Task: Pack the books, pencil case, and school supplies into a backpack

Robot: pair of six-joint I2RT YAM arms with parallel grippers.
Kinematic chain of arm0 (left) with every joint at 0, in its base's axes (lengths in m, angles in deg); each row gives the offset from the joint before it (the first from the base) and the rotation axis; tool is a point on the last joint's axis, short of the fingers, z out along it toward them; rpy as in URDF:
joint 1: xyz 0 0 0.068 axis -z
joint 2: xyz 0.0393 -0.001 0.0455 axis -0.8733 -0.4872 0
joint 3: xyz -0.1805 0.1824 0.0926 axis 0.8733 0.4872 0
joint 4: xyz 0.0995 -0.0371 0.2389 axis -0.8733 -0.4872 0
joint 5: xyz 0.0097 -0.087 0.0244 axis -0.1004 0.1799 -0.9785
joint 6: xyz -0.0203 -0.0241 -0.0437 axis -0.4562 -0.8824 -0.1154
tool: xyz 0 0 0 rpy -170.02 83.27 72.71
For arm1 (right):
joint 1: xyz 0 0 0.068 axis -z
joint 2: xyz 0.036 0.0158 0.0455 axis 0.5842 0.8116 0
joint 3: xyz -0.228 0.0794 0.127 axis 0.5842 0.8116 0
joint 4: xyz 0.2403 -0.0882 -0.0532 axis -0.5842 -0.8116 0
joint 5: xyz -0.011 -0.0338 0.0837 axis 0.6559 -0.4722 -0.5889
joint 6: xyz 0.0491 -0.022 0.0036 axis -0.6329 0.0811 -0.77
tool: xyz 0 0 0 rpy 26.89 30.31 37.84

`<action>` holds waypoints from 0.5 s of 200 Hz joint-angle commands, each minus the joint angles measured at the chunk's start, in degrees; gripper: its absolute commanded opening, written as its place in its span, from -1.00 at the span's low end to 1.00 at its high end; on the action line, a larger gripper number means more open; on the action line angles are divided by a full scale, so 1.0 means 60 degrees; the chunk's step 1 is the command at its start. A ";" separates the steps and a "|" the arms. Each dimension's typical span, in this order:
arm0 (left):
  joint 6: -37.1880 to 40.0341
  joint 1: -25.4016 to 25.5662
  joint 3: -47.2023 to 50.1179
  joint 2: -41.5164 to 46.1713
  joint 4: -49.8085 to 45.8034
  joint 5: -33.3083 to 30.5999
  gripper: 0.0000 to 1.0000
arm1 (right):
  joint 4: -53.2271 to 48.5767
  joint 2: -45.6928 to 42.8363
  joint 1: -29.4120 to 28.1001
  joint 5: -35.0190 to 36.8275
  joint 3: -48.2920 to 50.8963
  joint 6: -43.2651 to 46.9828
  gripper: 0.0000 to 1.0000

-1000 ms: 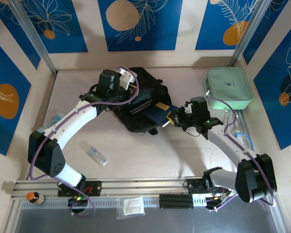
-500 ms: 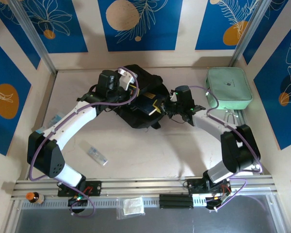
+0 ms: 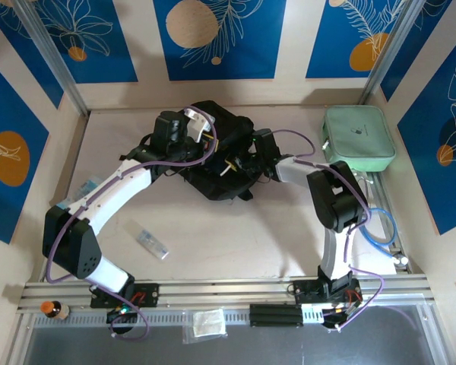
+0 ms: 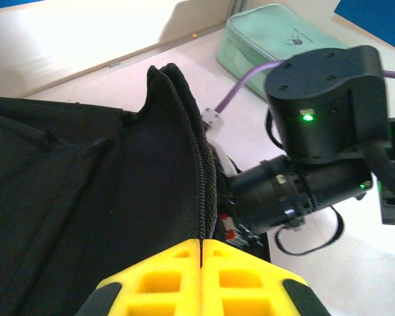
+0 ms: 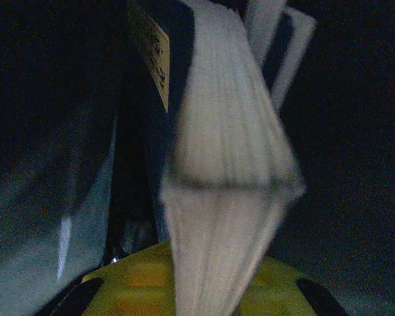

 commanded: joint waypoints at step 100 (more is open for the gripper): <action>-0.0082 0.0037 0.0112 0.0169 0.0498 0.0348 -1.00 | -0.1207 0.0057 0.0139 0.0264 -0.0092 0.0500 -0.56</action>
